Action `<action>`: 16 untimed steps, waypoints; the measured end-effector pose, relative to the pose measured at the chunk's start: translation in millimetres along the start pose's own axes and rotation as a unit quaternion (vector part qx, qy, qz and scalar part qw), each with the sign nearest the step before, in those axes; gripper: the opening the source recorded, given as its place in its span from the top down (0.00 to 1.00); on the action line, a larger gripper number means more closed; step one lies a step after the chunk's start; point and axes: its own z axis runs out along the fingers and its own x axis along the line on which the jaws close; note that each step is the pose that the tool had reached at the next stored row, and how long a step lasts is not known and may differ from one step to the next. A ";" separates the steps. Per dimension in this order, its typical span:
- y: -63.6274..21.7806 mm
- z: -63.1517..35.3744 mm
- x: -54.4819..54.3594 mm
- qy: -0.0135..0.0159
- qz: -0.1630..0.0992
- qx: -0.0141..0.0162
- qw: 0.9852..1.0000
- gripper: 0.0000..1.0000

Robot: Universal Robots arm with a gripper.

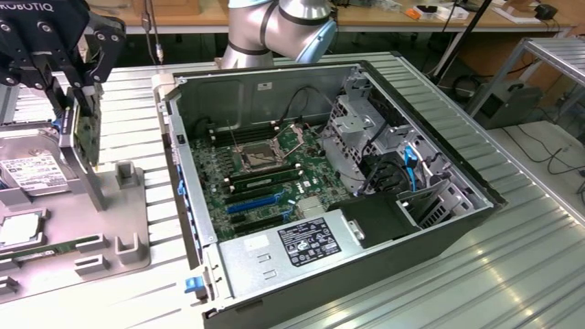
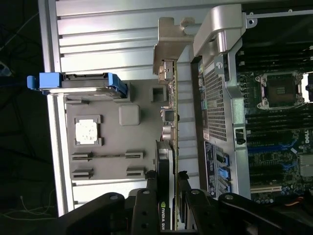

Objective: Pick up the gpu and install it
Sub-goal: 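Pick up the gpu and move the gpu toward the slot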

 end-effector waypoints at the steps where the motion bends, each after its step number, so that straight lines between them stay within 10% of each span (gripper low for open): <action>1: 0.0 0.0 0.0 0.000 0.000 0.000 1.000 0.73; 16: 1.9 0.3 -22.7 0.000 0.000 0.000 1.000 0.73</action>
